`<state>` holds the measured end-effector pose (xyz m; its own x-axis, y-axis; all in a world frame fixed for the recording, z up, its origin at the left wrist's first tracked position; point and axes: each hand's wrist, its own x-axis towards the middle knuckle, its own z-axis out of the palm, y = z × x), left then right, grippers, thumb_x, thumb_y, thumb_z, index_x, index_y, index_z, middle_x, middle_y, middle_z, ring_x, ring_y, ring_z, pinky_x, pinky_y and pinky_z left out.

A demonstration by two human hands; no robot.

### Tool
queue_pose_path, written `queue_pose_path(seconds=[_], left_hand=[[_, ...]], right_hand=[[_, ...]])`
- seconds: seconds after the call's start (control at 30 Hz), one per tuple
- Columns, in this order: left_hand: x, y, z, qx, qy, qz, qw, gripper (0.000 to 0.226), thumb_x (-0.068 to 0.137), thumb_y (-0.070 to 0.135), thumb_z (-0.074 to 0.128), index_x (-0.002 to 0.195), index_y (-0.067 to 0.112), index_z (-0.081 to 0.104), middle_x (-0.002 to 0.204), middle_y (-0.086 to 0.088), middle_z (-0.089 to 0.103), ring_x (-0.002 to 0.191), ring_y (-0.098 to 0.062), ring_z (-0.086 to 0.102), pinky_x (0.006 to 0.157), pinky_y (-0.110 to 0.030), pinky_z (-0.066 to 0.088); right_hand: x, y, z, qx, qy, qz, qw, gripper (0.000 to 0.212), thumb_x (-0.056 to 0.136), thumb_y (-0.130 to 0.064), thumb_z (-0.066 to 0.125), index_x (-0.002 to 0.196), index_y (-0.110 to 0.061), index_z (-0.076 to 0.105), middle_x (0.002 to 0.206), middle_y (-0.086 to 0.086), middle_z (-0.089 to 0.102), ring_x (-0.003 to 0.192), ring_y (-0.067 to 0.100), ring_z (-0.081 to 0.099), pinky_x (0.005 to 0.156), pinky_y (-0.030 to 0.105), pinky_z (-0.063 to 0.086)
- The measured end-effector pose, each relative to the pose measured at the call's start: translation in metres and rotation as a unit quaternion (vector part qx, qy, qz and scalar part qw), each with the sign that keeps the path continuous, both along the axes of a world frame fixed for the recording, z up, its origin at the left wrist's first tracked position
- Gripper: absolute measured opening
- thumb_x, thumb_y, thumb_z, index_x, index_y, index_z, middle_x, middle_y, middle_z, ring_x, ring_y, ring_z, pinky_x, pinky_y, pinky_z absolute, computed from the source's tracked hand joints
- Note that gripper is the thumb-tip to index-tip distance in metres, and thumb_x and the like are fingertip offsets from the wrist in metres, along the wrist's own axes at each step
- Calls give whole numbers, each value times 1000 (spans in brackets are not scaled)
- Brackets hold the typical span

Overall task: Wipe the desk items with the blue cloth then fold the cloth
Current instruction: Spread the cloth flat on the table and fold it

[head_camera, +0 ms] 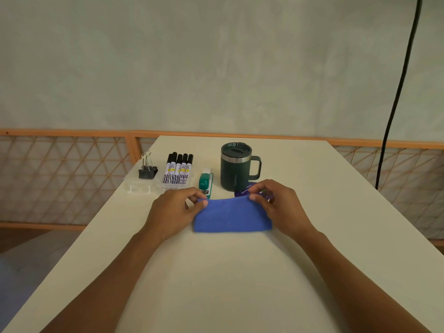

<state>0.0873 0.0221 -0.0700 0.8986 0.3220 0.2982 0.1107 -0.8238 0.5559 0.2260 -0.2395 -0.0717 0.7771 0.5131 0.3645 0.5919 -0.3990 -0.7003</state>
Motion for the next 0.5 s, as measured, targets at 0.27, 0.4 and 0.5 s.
queue_pose_path(seconds=[0.27, 0.4, 0.5], left_hand=[[0, -3, 6, 105, -115, 64, 986, 24, 94, 64, 71, 91, 40, 73, 81, 25, 70, 63, 3, 58, 57, -22, 42], [-2, -10, -2, 93, -85, 17, 992, 29, 98, 63, 64, 92, 38, 76, 71, 27, 65, 67, -1, 62, 64, -28, 52], [-1, -15, -4, 86, -83, 1, 993, 31, 98, 66, 62, 92, 38, 76, 74, 24, 68, 69, -2, 63, 65, -23, 50]], right_hand=[[-25, -3, 4, -129, -186, 165, 960, 19, 103, -40, 66, 121, -40, 72, 130, -23, 60, 127, 4, 51, 107, 20, 41], [-33, -5, 4, -231, -162, 164, 945, 28, 105, -50, 55, 127, -42, 68, 129, -23, 59, 120, 1, 53, 99, 21, 46], [-36, -9, 18, -301, -182, 81, 933, 29, 103, -56, 50, 106, -33, 68, 107, -14, 62, 100, 14, 62, 83, 36, 56]])
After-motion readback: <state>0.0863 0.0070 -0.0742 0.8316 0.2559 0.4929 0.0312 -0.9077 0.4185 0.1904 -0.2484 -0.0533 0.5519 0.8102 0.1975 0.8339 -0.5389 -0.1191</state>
